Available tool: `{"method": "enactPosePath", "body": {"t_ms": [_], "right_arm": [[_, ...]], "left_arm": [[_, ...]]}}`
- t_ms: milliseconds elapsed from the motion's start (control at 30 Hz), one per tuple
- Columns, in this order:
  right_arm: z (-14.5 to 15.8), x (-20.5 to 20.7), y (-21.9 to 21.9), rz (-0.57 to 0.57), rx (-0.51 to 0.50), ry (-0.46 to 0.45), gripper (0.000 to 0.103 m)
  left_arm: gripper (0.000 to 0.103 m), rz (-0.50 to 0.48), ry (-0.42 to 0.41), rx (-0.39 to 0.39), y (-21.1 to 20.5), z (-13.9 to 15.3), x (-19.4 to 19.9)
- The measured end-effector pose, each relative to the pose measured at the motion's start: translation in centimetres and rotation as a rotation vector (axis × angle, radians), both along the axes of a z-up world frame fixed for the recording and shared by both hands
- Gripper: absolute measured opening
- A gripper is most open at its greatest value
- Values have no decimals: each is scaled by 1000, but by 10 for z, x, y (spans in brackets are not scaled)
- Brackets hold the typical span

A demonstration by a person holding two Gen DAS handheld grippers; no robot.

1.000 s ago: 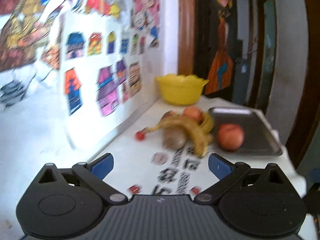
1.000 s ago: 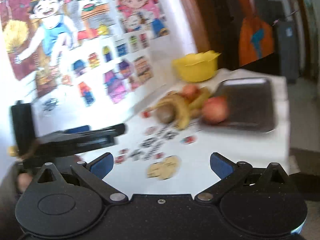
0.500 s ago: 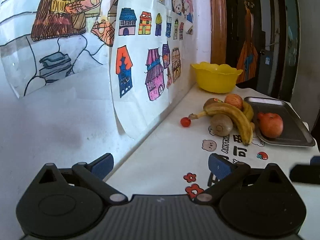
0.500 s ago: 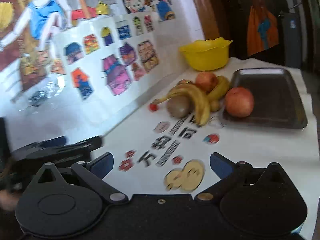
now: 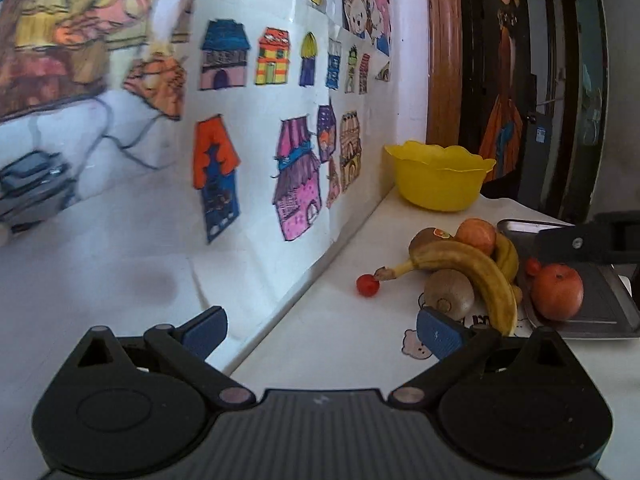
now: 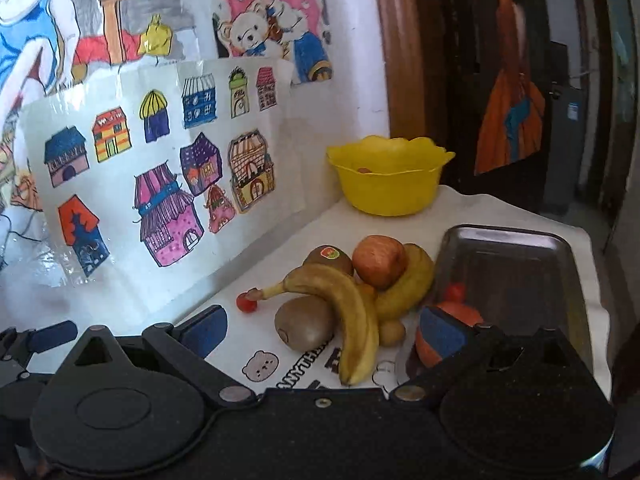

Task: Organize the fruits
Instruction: 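Withdraw both tools from the tray back toward the fruit pile, then grasp the brown kiwi with the left gripper while the right gripper grasps the banana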

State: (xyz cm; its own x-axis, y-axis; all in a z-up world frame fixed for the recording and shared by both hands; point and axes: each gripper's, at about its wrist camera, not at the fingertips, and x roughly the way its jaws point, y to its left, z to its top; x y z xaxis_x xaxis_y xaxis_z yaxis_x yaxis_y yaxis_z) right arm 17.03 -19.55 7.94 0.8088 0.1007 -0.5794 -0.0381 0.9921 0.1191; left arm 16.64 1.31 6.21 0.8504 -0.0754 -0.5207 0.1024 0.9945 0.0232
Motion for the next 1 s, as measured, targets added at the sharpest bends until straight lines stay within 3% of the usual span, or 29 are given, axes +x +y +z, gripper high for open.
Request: {"method": "enactPosePath", "body": {"t_ms": [167, 400, 1000], "right_arm": [[-11, 24, -1, 53, -54, 15, 102], [-38, 39, -6, 171, -235, -4, 102], [-82, 45, -8, 326, -435, -73, 96]], "left_arm": [[103, -5, 19, 11, -9, -9, 20], [103, -1, 59, 25, -19, -26, 45], [103, -63, 90, -17, -60, -38, 84]]}}
